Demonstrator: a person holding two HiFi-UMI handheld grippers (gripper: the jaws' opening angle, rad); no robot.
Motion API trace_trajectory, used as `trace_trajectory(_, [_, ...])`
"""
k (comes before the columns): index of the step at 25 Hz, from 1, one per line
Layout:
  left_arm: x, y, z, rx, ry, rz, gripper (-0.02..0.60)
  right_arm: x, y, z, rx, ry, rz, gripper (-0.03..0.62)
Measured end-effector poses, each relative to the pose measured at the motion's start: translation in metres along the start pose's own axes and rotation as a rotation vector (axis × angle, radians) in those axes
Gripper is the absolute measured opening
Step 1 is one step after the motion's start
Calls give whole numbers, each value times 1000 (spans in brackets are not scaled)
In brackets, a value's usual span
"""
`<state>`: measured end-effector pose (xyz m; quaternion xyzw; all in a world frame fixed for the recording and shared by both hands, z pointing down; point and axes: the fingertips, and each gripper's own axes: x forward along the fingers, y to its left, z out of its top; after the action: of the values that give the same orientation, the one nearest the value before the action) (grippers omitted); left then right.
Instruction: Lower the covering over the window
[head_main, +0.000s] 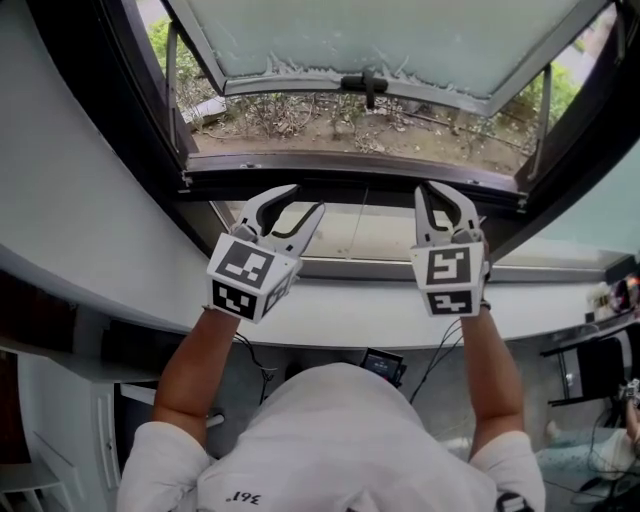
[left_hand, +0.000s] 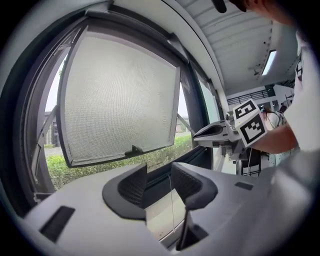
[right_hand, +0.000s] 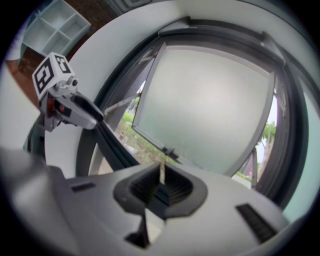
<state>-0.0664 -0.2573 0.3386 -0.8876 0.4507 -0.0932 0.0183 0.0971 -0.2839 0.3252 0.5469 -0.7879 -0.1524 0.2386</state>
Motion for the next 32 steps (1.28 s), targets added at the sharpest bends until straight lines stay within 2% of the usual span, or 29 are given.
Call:
trace_trajectory(7, [-16,-1,7,-93,-55,3,167,-14,-2,13,92,-46,-10,40])
trace_trajectory(13, [-29,-1,5,-148,-74,5,167,-20,-2,9,173,-49,-13,40])
trace_trajectory(20, [-39,-4,-10,-274,-95,-26,164,-24,4,-4,283,-39,10,40])
trace_trajectory(32, [-53,-23,-47,-382,-87,-79,150,-37,33,-33,408,-58,34,38])
